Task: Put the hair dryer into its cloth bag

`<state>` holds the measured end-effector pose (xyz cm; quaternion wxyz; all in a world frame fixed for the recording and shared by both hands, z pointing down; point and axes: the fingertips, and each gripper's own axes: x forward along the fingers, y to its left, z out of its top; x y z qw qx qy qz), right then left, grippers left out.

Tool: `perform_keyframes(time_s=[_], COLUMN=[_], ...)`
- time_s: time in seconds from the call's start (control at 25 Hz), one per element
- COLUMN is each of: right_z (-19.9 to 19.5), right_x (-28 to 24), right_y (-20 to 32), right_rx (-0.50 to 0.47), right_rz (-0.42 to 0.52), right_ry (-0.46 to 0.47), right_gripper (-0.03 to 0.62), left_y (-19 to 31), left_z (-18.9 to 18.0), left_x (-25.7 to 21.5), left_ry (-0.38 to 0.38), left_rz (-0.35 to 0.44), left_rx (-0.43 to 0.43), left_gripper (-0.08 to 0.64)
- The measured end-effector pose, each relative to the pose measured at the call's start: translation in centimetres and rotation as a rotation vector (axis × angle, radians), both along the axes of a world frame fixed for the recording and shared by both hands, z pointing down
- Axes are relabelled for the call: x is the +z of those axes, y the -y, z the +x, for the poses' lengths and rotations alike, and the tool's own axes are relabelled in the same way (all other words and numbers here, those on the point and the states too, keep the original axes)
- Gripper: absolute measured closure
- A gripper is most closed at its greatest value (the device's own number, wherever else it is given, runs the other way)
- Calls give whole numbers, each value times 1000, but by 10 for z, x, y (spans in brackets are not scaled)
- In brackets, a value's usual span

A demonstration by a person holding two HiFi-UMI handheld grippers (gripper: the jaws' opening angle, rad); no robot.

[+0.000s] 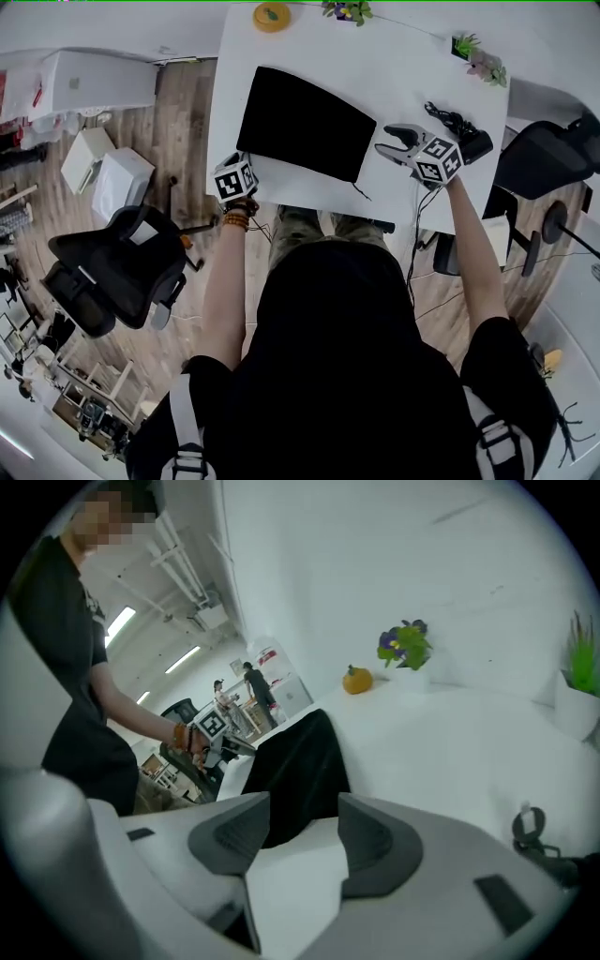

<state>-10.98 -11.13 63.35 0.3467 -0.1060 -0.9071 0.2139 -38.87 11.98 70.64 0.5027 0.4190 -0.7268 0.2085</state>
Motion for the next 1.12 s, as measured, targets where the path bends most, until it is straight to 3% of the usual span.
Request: perform_keyframes(time_s=[0.12,0.2,0.32,0.4,0.44,0.52,0.6,0.76,0.88,0.96,1.04,1.08,1.12], right_z=[7,3,-17,-31,-37,-47,-50,-7,32,59,85,98,109], right_x=[10,26,47,48,42,18,-7,-26,-31,-26,-18,-14,-10], right_y=[34,34,15,13,14,18,24,57,54,38,19,11,3], right_rx=[45,-25,-162,-177,-164,-109,-28,211,351,378,395,406,417], right_rz=[109,267,469,569,599,630,641,780,683,633,596,571,547], right_ry=[-69,-139,-188,-181,-163,-104,-63,-208,-250,-278,-310,-319,-323], right_gripper=[382,387,393,500,523,539,540,538,538,538,538,538,538], left_y=[-7,-13,-27,-26,-17,16,61,142,183,195,198,199,199], left_z=[-1,-9,-27,-35,-34,-17,22,144,217,246,257,257,256], left_x=[0,-1,-6,-19,-28,-48,-62,-59,-38,-17,-4,-2,-3], left_ry=[8,21,67,110,129,148,149,84,8,-28,-3,20,32], left_rz=[-16,-30,-59,-46,-27,35,108,194,187,133,81,64,54], left_rx=[-3,-3,-72,-86,-55,73,254,603,733,761,761,757,752], left_gripper=[511,513,520,518,518,518,504,403,368,357,359,382,462])
